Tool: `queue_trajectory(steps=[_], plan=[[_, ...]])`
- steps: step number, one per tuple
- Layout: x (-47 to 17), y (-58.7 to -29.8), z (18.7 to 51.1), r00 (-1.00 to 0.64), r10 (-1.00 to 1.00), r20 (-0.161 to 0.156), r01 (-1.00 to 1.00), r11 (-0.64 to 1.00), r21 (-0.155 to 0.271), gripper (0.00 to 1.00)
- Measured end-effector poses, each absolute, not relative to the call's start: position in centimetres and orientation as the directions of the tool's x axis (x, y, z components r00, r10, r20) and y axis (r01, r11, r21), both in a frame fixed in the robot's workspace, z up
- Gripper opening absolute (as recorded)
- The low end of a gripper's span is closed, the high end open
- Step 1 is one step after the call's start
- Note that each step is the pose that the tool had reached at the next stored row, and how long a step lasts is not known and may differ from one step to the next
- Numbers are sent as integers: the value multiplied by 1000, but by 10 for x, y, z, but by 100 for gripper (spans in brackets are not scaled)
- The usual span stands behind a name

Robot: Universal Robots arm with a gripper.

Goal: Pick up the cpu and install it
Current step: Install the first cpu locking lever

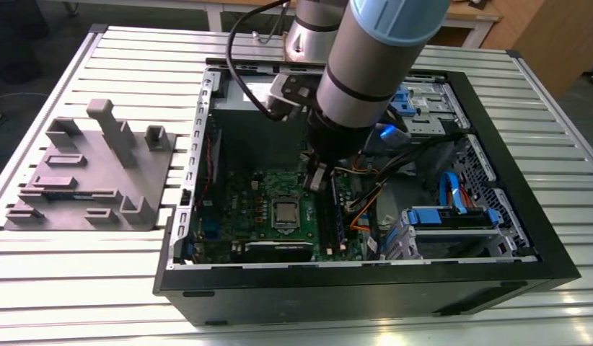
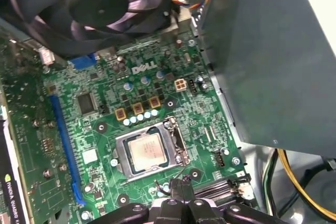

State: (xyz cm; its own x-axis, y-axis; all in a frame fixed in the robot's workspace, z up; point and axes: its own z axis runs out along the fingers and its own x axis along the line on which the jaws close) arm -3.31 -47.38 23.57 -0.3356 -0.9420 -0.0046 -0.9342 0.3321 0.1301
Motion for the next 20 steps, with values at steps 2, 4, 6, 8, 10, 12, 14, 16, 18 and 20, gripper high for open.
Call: queue_trajectory(steps=[2, 4, 6, 8, 10, 12, 14, 16, 18, 20], plan=[[-34, -475, 236, -329, -944, -5, -937, 325, 130, 10], [-34, -477, 236, -322, -947, -4, -939, 319, 130, 10], [-34, -478, 235, -311, -951, -4, -943, 307, 130, 10], [-34, -478, 234, -292, -956, -4, -948, 289, 130, 10], [-34, -480, 234, -280, -960, -4, -952, 277, 130, 10], [-34, -482, 234, -276, -961, -4, -953, 273, 130, 10], [-34, -485, 234, -273, -962, -4, -954, 270, 130, 10], [-34, -487, 234, -268, -963, -4, -955, 265, 130, 10], [-34, -487, 234, -258, -966, -4, -958, 255, 130, 10], [-34, -488, 233, -241, -970, -4, -962, 239, 130, 10]])
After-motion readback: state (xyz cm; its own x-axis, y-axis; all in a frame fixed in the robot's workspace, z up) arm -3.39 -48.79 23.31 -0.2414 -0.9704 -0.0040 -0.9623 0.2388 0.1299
